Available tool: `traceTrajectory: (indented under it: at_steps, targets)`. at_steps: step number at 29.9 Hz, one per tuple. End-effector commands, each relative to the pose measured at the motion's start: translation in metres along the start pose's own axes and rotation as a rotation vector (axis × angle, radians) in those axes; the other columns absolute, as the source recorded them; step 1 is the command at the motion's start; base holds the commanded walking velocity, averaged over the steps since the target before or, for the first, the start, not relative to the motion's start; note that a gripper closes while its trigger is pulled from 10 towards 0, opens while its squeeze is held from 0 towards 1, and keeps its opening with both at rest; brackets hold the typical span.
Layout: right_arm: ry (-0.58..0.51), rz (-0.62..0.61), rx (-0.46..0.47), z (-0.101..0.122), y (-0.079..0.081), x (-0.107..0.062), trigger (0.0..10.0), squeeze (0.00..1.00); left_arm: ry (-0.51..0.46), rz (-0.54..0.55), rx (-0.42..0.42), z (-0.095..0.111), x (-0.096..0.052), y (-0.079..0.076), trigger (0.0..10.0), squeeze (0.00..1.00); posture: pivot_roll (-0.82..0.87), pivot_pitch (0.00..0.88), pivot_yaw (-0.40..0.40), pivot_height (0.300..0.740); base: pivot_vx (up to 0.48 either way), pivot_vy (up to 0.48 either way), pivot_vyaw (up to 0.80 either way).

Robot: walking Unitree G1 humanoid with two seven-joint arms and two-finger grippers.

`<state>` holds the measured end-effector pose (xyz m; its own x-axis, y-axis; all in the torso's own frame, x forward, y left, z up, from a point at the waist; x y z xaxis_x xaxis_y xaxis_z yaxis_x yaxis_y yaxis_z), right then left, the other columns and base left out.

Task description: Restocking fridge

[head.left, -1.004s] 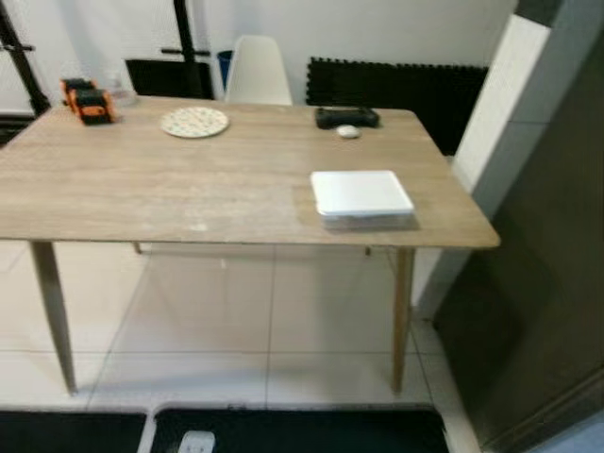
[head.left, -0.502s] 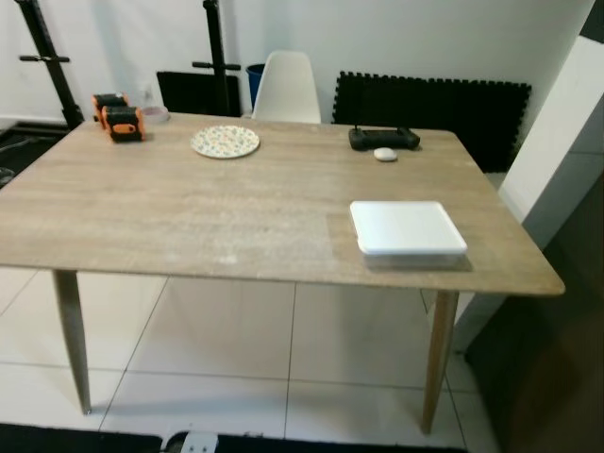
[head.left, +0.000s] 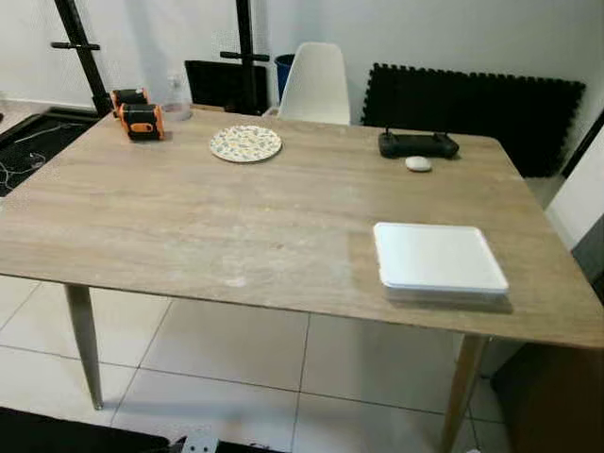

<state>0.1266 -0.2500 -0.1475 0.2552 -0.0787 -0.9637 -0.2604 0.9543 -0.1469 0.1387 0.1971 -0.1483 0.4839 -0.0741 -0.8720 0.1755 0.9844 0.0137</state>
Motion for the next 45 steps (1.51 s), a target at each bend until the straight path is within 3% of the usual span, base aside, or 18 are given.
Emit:
traceTrajectory:
  at_steps: [1, 10, 17, 18, 19, 20, 21, 22, 24, 27, 28, 31, 32, 36, 39, 42, 44, 45]
  targets:
    - [0.021, -0.005, 0.013, -0.008, -0.004, -0.001, 10.0, 0.0, 0.018, -0.013, 0.0, -0.005, 0.0, -0.003, 10.0, 0.0, -0.07, 0.0, -0.032, 0.74, 0.0, -0.465, 0.0]
    - [-0.026, 0.033, 0.028, 0.002, -0.001, -0.001, 10.0, 0.0, 0.024, -0.016, -0.002, -0.007, -0.001, -0.005, 10.0, 0.0, -0.07, 0.0, -0.033, 0.74, 0.0, -0.465, 0.0]
    - [-0.245, 0.252, 0.108, 0.072, 0.018, -0.009, 10.0, 0.0, 0.034, -0.002, -0.007, -0.009, -0.001, -0.003, 10.0, 0.0, -0.07, 0.0, -0.03, 0.74, 0.0, -0.17, 0.0]
    - [-0.284, 0.32, 0.118, 0.084, 0.025, -0.013, 10.0, 0.09, 0.034, -0.002, -0.007, -0.009, -0.001, -0.003, 10.0, 0.0, -0.07, 0.0, -0.03, 0.74, 0.0, 0.0, 0.0]
    - [-0.284, 0.32, 0.118, 0.084, 0.025, -0.013, 10.0, 0.09, 0.034, -0.002, -0.007, -0.009, -0.001, -0.003, 10.0, 0.0, -0.07, 0.0, -0.03, 0.74, 0.0, 0.0, 0.0]
    - [-0.315, 0.392, 0.123, 0.094, 0.032, -0.017, 10.0, 0.37, 0.035, -0.001, -0.006, -0.009, -0.001, -0.002, 10.0, 0.0, -0.07, 0.0, -0.03, 0.74, 0.0, 0.0, 0.0]
    - [-0.315, 0.392, 0.123, 0.094, 0.032, -0.017, 10.0, 0.37, 0.035, -0.001, -0.006, -0.009, -0.001, -0.002, 10.0, 0.0, -0.07, 0.0, -0.03, 0.74, 0.0, 0.0, 0.0]
    - [-0.38, 0.567, 0.101, 0.117, 0.048, -0.03, 10.0, 1.0, 0.036, -0.001, -0.006, -0.01, -0.001, -0.002, 10.0, 0.0, -0.07, 0.0, -0.029, 0.74, 0.0, 0.0, 0.0]
    - [-0.38, 0.567, 0.101, 0.117, 0.048, -0.03, 10.0, 1.0, 0.036, -0.001, -0.006, -0.01, -0.001, -0.002, 10.0, 0.0, -0.07, 0.0, -0.029, 0.74, 0.0, 0.0, 0.0]
    - [-0.475, 0.874, 0.026, 0.149, 0.069, -0.061, 10.0, 1.0, 0.041, 0.001, -0.004, -0.011, -0.002, -0.001, 10.0, 0.0, -0.07, 0.0, -0.029, 0.74, 0.0, 0.0, 0.0]
    - [-0.475, 0.874, 0.026, 0.149, 0.069, -0.061, 10.0, 1.0, 0.041, 0.001, -0.004, -0.011, -0.002, -0.001, 10.0, 0.0, -0.07, 0.0, -0.029, 0.74, 0.0, 0.0, 0.0]
    - [-0.539, 1.122, -0.127, 0.166, 0.087, -0.094, 10.0, 1.0, 0.047, 0.002, -0.004, -0.013, -0.002, 0.0, 10.0, 0.0, -0.07, 0.0, -0.033, 0.74, 0.0, 0.0, 0.0]
    - [-0.539, 1.122, -0.127, 0.166, 0.087, -0.094, 10.0, 1.0, 0.047, 0.002, -0.004, -0.013, -0.002, 0.0, 10.0, 0.0, -0.07, 0.0, -0.033, 0.74, 0.0, 0.0, 0.0]
    - [-0.631, 1.333, -0.312, 0.181, 0.106, -0.139, 10.0, 1.0, 0.05, 0.0, -0.005, -0.014, -0.002, -0.001, 10.0, 0.0, -0.07, 0.0, -0.036, 0.74, 0.0, 0.0, 0.0]
    - [-0.631, 1.333, -0.312, 0.181, 0.106, -0.139, 10.0, 1.0, 0.05, 0.0, -0.005, -0.014, -0.002, -0.001, 10.0, 0.0, -0.07, 0.0, -0.036, 0.74, 0.0, 0.0, 0.0]
    - [-0.809, 1.515, -0.389, 0.208, 0.114, -0.202, 10.0, 1.0, 0.052, -0.003, -0.009, -0.015, -0.002, -0.003, 10.0, 0.0, -0.07, 0.0, -0.037, 0.74, 0.0, 0.0, 0.0]
    - [-0.809, 1.515, -0.389, 0.208, 0.114, -0.202, 10.0, 1.0, 0.052, -0.003, -0.009, -0.015, -0.002, -0.003, 10.0, 0.0, -0.07, 0.0, -0.037, 0.74, 0.0, 0.0, 0.0]
    - [-0.899, 1.576, -0.402, 0.223, 0.114, -0.23, 10.0, 1.0, 0.052, -0.004, -0.011, -0.015, -0.002, -0.003, 10.0, 0.0, -0.07, 0.0, -0.04, 0.74, 0.0, 0.0, 0.0]
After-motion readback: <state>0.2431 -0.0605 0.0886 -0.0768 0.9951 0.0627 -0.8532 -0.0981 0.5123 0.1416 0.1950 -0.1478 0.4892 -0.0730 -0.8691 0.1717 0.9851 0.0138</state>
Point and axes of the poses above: a point about 5 cm out from each wrist's last joint towards the gripper, its own x axis pointing out of the wrist towards the gripper, its own z axis along the axis of the wrist's last joint, y = z × x, the point moved 5 cm from there along x, pointing out of the wrist towards the gripper, and after that the axes turned 7 degrees about x, right-handed, at the moved point
